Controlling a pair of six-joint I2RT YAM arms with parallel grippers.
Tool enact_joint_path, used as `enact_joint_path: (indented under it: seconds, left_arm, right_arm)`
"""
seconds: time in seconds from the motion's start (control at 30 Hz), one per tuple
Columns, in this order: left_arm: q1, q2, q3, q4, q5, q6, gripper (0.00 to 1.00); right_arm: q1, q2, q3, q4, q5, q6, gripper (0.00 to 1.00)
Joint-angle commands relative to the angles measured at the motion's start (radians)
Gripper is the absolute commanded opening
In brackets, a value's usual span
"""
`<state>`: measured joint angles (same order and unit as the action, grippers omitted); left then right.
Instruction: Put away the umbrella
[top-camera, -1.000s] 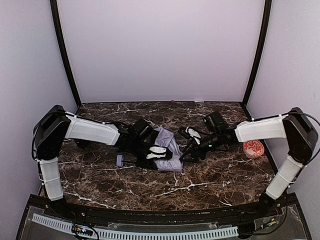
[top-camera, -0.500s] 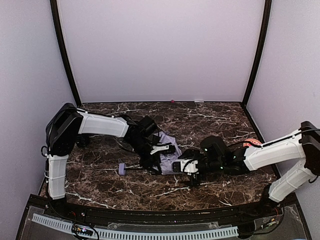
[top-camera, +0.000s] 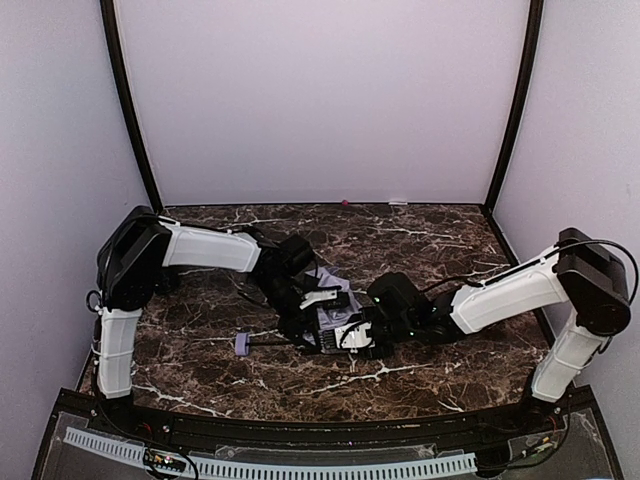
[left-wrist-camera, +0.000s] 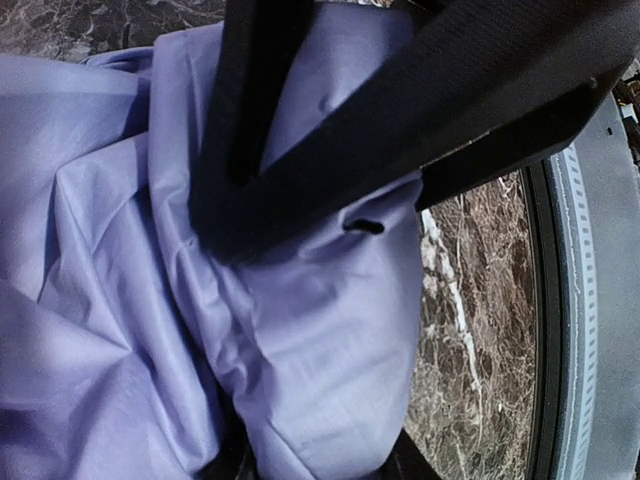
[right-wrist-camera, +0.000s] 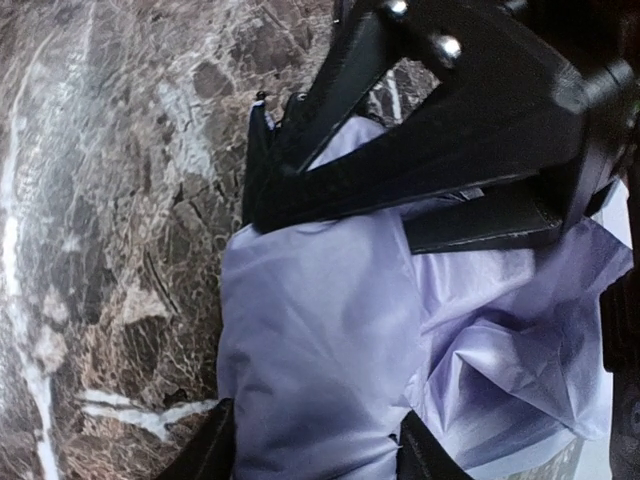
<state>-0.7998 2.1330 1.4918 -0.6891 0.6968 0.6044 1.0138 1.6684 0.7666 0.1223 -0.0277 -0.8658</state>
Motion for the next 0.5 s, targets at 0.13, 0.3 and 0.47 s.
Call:
enact_joint_path:
  seconds: [0.13,0.3,0.47]
  left_arm:
    - [0.060,-0.062,-0.082,0.012,0.036,-0.114,0.52]
    - [0.086,-0.294,-0.320,0.383,0.036,-0.139,0.62]
    - [0.079,-0.439,-0.478,0.582,-0.036,-0.105,0.64]
  right_arm:
    - [-0.002,0.047,0.023,-0.105,-0.007,0.135,0.29]
    - [-0.053,0.019,0.048,-0.158,-0.123,0.246,0.22]
    - [-0.138,-0.041,0.078,-0.157,-0.323,0.336,0.16]
